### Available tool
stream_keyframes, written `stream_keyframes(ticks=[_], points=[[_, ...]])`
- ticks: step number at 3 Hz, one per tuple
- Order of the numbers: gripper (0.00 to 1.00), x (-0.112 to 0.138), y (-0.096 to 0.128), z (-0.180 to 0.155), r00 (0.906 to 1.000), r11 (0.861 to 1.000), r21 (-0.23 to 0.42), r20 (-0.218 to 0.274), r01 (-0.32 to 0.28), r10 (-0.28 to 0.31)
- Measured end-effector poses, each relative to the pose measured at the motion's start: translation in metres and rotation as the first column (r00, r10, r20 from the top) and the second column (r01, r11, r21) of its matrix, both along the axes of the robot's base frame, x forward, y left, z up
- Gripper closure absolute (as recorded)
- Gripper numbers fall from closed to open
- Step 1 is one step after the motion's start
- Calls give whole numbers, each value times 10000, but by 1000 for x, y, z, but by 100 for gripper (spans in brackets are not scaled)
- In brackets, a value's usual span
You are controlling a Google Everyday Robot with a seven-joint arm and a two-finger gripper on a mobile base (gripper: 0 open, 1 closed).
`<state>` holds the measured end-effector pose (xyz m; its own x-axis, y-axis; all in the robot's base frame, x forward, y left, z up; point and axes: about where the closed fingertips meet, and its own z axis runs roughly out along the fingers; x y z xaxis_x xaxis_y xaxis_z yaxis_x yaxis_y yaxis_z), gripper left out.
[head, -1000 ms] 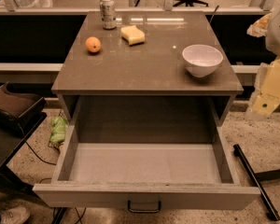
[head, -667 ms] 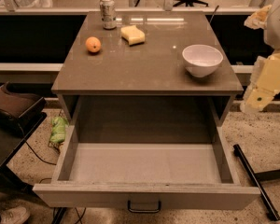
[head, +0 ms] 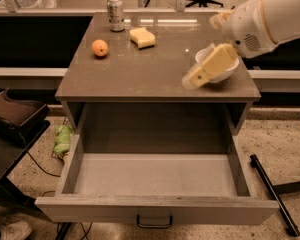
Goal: Place orange into top drawer
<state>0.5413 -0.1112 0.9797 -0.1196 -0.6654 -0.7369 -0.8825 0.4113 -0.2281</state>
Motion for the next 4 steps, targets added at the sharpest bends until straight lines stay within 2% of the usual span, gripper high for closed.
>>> stream_keyframes(ticks=[1,2,3,4], points=[[0,29,59,16,9908,9695,2376,1322,-603,293],[0,34,61,25,9877,9704,2374,1564,-437,63],[0,44,73,19,9892,9739,2241,1464,-355,23],[0,112,91,-1,9868,9629,2691,1501,186,-610]])
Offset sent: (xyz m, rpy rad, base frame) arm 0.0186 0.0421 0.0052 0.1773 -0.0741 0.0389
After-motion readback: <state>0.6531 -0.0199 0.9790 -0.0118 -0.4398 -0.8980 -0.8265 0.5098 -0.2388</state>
